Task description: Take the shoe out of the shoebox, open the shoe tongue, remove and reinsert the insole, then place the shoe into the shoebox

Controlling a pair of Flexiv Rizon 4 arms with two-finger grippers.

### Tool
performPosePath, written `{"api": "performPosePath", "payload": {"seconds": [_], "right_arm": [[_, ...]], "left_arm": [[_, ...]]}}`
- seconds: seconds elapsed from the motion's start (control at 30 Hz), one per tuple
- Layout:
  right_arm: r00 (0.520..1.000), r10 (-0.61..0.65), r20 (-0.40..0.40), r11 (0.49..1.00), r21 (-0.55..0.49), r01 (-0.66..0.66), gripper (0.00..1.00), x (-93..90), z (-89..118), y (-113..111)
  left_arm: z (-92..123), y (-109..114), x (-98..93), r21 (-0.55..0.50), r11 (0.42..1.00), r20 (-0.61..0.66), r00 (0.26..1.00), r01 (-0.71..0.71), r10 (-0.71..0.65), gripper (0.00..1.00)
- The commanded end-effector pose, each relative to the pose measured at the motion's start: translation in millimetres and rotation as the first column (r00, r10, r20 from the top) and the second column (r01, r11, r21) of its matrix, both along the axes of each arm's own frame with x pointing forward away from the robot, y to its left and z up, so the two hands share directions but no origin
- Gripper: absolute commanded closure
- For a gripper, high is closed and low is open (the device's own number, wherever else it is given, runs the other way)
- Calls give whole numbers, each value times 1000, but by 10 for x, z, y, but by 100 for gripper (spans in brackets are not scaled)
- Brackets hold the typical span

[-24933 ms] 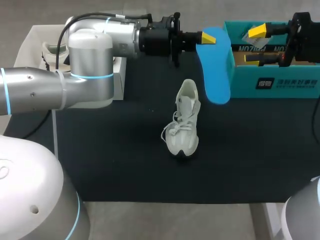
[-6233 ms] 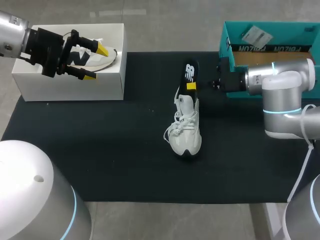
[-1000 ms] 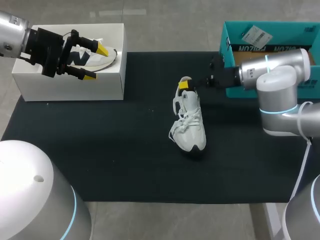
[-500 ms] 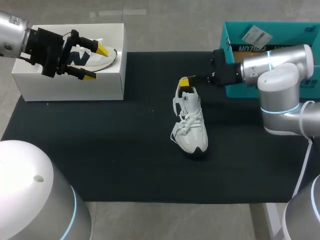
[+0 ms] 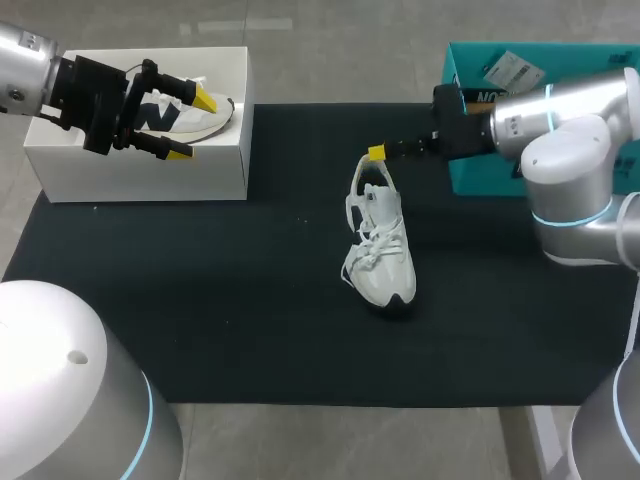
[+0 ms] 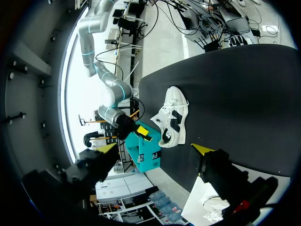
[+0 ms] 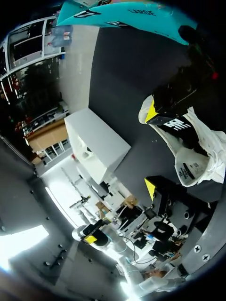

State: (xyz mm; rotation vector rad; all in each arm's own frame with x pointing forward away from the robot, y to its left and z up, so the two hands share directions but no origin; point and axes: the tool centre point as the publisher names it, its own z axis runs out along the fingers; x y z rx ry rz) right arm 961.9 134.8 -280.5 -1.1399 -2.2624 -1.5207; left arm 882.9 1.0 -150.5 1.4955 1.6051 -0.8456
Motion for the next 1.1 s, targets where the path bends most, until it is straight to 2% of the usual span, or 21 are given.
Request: {"api": "performPosePath", "payload": {"seconds": [0.03, 0.1, 0.17, 0.8, 0.83, 0.9, 0.97, 1.0, 1.03, 1.1], "right_arm": [[992, -92, -82, 981, -179, 76, 100, -148, 267, -120], [987, -116, -110, 978, -188, 94, 100, -167, 328, -106], [979, -148, -142, 983, -134, 129, 100, -182, 379, -79], [979, -148, -142, 983, -134, 129, 100, -182, 379, -79], [971, -177, -158, 958, -254, 133, 100, -156, 394, -40], [962, -187, -199, 914, -394, 96, 100, -118, 411, 39], [966, -189, -179, 862, -501, 76, 100, -116, 430, 110], [966, -189, -179, 862, -501, 76, 100, -116, 430, 110], [954, -230, -193, 799, -597, 72, 100, -138, 413, 154], [936, -289, -200, 700, -712, 64, 100, -168, 380, 216]], "left_arm": [[1, 0, 11, 4, 1000, -1, 1000, 2, -2, 0], [1, 0, 11, 4, 1000, -1, 1000, 2, -2, 0], [1, 0, 11, 4, 1000, -1, 1000, 2, -2, 0], [1, 0, 11, 4, 1000, -1, 1000, 2, -2, 0], [1, 0, 11, 4, 1000, -1, 1000, 2, -2, 0], [1, 0, 11, 4, 1000, -1, 1000, 2, -2, 0], [1, 0, 11, 4, 1000, -1, 1000, 2, -2, 0], [1, 0, 11, 4, 1000, -1, 1000, 2, -2, 0], [1, 0, 11, 4, 1000, -1, 1000, 2, -2, 0], [1, 0, 11, 4, 1000, -1, 1000, 2, -2, 0]]}}
